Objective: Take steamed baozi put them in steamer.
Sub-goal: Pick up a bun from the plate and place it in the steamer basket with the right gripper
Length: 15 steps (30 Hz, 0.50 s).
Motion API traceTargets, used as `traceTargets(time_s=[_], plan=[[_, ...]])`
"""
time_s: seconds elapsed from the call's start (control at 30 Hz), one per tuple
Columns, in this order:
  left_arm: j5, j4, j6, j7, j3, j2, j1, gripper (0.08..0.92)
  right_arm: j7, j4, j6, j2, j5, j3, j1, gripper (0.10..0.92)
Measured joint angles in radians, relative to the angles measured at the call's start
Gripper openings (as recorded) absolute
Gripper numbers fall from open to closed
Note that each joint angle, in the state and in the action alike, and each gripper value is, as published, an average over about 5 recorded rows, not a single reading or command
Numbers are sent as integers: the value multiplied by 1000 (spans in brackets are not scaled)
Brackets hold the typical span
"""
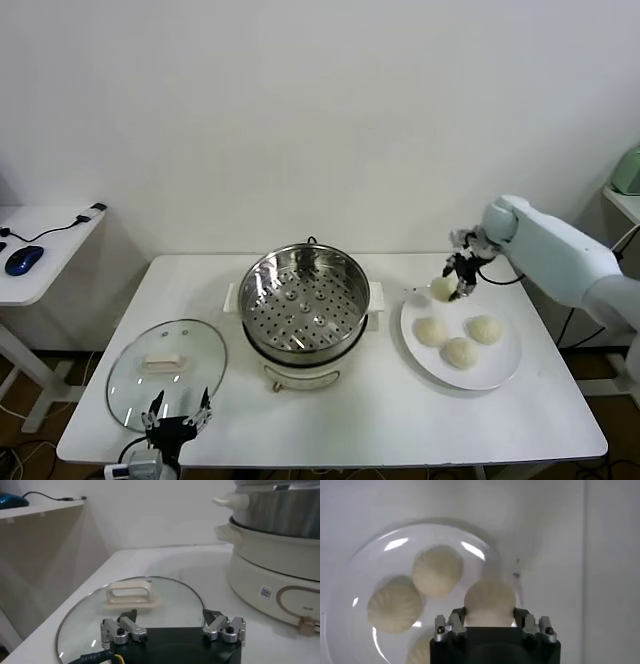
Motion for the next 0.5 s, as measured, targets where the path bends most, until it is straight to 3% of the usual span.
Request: traceTargets(time_s=[0.27, 0.5], plan=[[8, -16, 5, 3, 9, 6, 4, 823, -18, 217, 119, 94, 123, -163, 231, 642], [14, -30, 9, 7, 11, 9, 8, 823, 10, 316, 277, 206, 41, -222, 274, 645]])
